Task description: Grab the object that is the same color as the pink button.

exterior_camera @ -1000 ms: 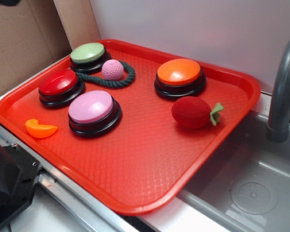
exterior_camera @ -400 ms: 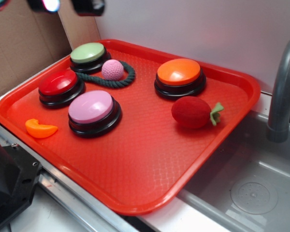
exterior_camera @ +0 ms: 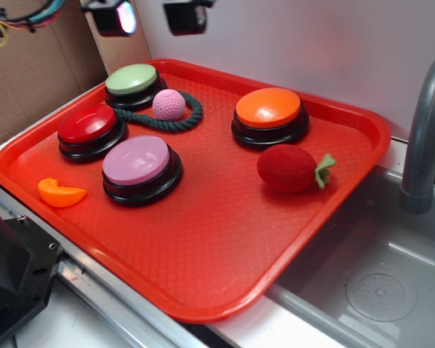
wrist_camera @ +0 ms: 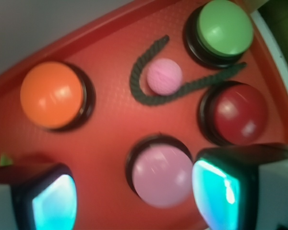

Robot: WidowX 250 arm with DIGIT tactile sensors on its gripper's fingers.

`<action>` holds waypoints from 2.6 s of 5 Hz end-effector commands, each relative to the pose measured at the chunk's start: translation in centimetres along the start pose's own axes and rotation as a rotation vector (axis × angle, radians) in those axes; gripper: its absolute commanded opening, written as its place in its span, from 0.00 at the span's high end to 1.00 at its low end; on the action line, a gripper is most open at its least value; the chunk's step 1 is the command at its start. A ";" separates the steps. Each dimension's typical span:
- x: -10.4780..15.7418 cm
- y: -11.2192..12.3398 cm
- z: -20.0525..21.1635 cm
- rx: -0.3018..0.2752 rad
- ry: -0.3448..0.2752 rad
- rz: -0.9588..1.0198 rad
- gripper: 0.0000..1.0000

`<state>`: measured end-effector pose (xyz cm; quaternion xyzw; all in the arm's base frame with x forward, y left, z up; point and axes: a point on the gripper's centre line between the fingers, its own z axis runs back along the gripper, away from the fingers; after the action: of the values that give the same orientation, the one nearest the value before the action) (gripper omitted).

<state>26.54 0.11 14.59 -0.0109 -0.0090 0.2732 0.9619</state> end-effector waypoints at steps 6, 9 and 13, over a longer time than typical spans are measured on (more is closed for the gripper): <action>5.9 4.9 -10.0 0.042 -0.099 0.392 0.00; 6.2 5.2 -9.9 0.051 -0.138 0.426 0.99; 4.1 2.5 -3.4 -0.050 -0.104 -0.006 1.00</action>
<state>28.33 3.42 8.89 -0.0135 -0.0267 0.2796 0.9596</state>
